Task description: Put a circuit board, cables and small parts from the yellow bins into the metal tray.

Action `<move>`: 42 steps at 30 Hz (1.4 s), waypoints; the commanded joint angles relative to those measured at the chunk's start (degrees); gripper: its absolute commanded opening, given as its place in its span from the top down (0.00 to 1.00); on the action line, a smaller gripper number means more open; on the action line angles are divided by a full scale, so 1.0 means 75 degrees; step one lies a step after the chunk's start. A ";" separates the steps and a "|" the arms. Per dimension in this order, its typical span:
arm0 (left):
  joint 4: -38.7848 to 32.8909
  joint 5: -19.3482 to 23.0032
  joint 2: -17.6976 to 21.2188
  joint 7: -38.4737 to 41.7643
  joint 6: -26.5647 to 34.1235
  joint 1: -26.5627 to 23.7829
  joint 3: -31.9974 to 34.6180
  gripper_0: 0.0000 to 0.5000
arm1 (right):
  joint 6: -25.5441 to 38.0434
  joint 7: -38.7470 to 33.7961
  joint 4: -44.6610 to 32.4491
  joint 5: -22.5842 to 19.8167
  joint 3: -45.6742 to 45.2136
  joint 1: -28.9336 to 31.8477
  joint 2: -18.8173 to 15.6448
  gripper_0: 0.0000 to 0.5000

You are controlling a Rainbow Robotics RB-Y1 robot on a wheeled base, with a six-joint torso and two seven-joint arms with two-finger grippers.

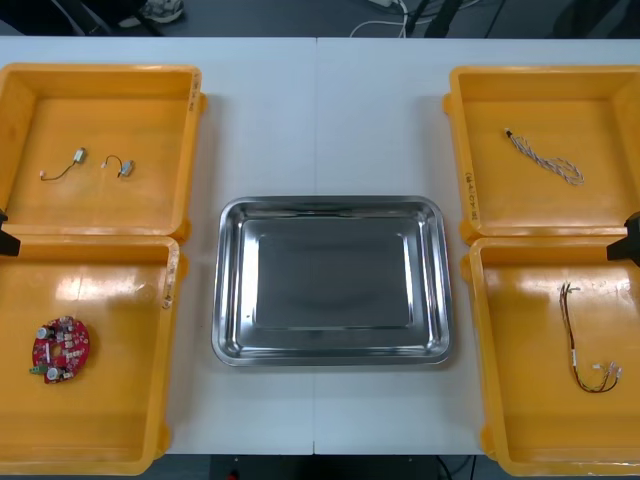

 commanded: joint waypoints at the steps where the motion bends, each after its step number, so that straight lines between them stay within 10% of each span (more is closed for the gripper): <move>1: -0.0201 0.0060 0.0261 -0.0928 0.0060 0.0114 0.0275 0.00 | -0.0043 0.0119 -0.0178 -0.0061 -0.0248 0.0069 -0.0352 0.00; 42: -0.0201 0.0060 0.0261 -0.0928 0.0060 0.0114 0.0275 0.00 | -0.0043 0.0119 -0.0178 -0.0061 -0.0248 0.0069 -0.0352 0.00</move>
